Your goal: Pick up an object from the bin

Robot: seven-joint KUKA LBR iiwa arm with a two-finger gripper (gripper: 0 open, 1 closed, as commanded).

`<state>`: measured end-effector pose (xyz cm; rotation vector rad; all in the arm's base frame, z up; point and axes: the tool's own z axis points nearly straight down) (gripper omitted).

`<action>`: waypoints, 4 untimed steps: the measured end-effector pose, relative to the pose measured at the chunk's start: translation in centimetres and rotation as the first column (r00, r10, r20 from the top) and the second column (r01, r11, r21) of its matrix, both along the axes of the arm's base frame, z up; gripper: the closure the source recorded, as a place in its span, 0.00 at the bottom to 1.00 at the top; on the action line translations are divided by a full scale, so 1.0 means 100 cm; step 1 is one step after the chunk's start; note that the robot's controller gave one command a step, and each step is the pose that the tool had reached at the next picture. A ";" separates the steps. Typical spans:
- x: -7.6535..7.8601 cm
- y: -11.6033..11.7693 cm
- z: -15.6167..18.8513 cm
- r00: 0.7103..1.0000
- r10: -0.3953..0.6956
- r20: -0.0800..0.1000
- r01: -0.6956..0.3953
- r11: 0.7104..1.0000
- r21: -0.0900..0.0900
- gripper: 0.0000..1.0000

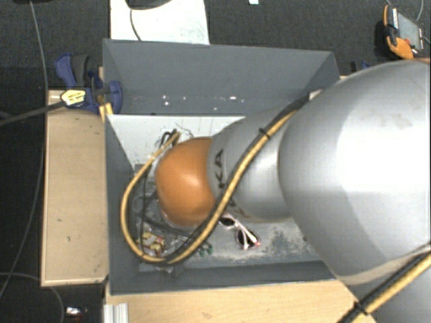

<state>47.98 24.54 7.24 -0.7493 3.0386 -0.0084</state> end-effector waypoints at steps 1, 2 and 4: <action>-0.002 -0.053 -0.001 0.992 -0.124 -0.004 0.124 0.992 0.005 1.00; -0.002 -0.053 -0.001 0.992 -0.124 -0.004 0.124 0.992 0.005 1.00; 0.033 -0.056 0.018 0.998 -0.065 -0.014 0.065 0.998 0.001 1.00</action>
Offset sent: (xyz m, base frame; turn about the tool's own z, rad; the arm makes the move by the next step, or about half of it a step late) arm 0.0000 0.0000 0.0000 0.0000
